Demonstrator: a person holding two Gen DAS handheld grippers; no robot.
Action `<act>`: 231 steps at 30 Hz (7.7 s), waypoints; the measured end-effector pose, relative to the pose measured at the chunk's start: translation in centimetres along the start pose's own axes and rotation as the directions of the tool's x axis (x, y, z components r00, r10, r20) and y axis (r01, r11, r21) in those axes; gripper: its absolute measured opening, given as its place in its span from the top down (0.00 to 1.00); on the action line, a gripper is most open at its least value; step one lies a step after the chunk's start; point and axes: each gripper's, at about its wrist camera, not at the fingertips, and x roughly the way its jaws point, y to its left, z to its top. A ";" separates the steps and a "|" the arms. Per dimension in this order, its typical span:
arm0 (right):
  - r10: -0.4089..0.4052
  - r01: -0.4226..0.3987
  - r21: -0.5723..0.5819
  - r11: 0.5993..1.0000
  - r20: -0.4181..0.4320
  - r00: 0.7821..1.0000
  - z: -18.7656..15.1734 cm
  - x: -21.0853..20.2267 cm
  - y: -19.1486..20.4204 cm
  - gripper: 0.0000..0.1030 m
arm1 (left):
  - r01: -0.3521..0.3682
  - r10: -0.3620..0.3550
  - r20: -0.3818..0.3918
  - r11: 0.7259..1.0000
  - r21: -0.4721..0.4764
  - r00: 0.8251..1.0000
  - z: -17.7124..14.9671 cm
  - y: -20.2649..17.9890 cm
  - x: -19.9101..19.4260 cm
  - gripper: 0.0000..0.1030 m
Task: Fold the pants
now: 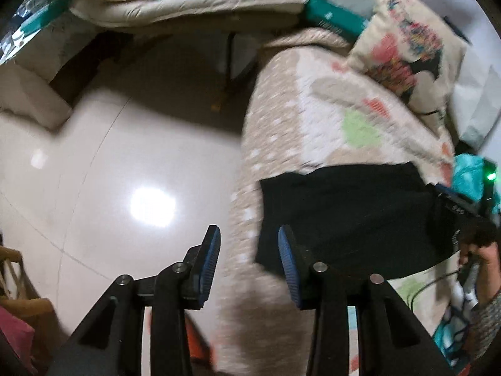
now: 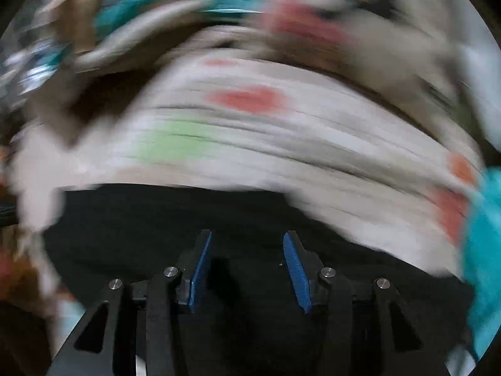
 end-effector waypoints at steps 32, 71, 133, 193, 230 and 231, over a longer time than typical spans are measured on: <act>-0.133 0.136 -0.095 0.986 0.037 0.990 6.3 4.0 2.5 0.75 | 0.128 -0.118 0.057 0.969 -0.213 0.991 -0.3 -4.1 7.0 0.55; 0.288 -0.296 -0.314 0.902 -0.071 0.955 0.9 -4.9 13.9 0.33 | 0.159 -0.092 0.140 0.779 -0.606 0.986 -6.6 3.1 4.8 0.52; 0.224 -0.229 -0.039 0.973 -0.116 0.968 -7.5 -2.6 1.8 0.71 | 0.391 -0.392 0.025 0.905 -0.170 0.919 -5.2 -12.4 9.0 0.43; 0.009 -0.129 0.490 0.862 0.239 0.971 -14.7 -7.8 -4.4 0.51 | 0.189 -0.186 0.082 0.982 -0.029 0.979 -1.7 -14.9 4.0 0.57; 0.164 -0.255 0.174 0.951 0.416 0.894 -10.2 -11.3 2.9 0.77 | 0.413 -0.411 -0.070 0.865 0.285 0.909 6.5 -27.9 4.8 0.80; 0.180 -0.253 0.132 0.958 0.408 0.895 -9.9 -11.4 4.5 0.77 | 0.415 -0.414 -0.059 0.871 0.264 0.908 7.0 -26.4 4.5 0.80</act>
